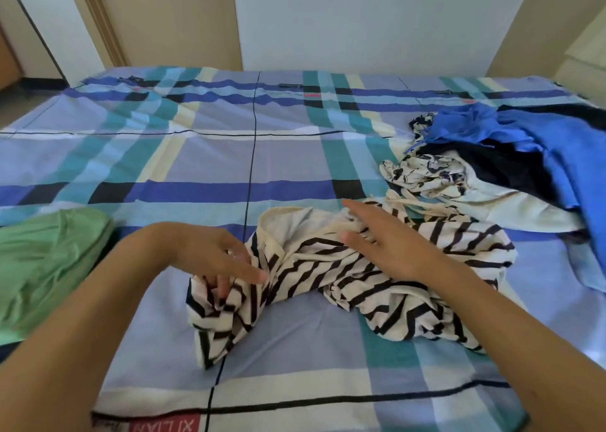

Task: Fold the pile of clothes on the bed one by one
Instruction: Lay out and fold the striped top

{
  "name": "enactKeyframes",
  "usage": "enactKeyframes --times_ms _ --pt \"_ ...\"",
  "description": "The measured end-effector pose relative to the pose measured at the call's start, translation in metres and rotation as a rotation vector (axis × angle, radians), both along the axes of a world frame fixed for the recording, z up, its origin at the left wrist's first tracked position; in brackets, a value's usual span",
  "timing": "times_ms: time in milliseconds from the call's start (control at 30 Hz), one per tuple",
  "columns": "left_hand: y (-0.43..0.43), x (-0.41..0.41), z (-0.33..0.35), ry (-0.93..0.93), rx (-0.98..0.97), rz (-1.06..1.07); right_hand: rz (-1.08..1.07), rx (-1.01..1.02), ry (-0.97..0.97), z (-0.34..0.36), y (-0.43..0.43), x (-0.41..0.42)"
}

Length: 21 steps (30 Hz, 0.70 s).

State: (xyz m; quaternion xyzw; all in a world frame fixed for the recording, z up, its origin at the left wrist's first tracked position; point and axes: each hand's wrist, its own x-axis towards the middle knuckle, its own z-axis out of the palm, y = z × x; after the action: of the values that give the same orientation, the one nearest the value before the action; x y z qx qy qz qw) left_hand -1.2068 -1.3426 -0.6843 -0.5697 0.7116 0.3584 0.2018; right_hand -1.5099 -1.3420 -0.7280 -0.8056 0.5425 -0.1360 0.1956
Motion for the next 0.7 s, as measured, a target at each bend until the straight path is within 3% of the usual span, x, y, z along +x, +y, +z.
enactKeyframes --times_ms 167,267,400,467,533,633,700 --pt "-0.005 -0.017 -0.027 -0.049 -0.443 0.082 -0.002 0.072 0.0 0.001 -0.001 0.001" --pt "-0.007 -0.028 -0.041 0.02 -0.506 0.128 0.048 0.192 -0.031 0.008 0.004 -0.006" --pt "-0.006 -0.051 -0.061 0.031 -0.617 0.141 0.145 0.555 -0.012 0.022 0.012 -0.016" --pt "-0.009 -0.053 -0.065 0.114 -0.669 0.169 0.184 0.605 -0.027 0.029 0.015 -0.019" --pt "-0.013 -0.051 -0.062 0.274 -0.728 0.175 0.136 0.464 -0.101 0.03 0.013 -0.02" --pt "-0.012 -0.052 -0.043 0.567 -0.786 0.221 -0.145 0.081 -0.259 0.017 0.0 -0.023" --pt "-0.006 -0.053 -0.025 0.787 -0.744 0.296 -0.266 -0.006 -0.245 0.006 -0.009 -0.023"
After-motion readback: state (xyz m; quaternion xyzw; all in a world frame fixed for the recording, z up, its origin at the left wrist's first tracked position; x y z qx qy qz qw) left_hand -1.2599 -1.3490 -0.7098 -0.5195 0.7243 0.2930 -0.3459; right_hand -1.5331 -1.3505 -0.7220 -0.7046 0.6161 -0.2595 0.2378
